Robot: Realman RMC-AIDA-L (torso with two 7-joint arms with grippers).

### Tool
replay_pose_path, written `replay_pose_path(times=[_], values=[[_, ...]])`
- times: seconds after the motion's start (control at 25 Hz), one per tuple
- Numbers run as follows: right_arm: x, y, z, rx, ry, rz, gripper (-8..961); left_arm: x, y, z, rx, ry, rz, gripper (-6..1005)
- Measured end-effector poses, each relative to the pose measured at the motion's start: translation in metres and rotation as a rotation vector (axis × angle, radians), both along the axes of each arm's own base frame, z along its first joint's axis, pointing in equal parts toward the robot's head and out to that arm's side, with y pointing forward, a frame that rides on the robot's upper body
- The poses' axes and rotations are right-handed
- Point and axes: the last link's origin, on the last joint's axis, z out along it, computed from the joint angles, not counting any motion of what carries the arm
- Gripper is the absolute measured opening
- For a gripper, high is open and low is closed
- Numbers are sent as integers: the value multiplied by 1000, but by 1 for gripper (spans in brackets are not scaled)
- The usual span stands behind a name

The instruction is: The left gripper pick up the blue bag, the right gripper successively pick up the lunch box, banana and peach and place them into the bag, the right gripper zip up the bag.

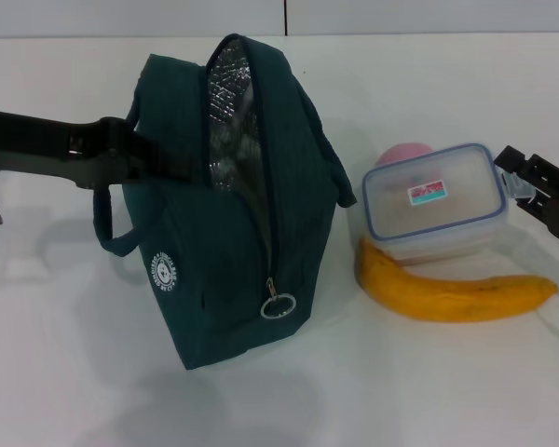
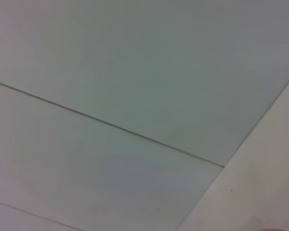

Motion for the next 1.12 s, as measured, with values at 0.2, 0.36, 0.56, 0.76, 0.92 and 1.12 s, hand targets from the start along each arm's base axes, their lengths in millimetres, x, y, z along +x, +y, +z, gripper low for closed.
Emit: replay_pose_path(times=[0.2, 0.36, 0.56, 0.76, 0.92, 1.12], values=[[-1, 0, 0, -11, 17, -5, 528, -1, 0, 2, 3, 5, 0, 31], [-2, 1, 0, -12, 18, -4, 452, -3, -1, 1, 2, 3, -1, 31], [-2, 1, 0, -14, 19, -5, 356, -6, -2, -2, -13, -7, 5, 31], [-2, 0, -2, -22, 20, -3, 241, -7, -2, -3, -13, -6, 2, 31], [-2, 0, -3, -28, 14, -4, 227, -7, -3, -2, -14, -6, 2, 31], [0, -2, -2, -18, 21, -15, 104, -8, -3, -2, -13, -5, 2, 31]])
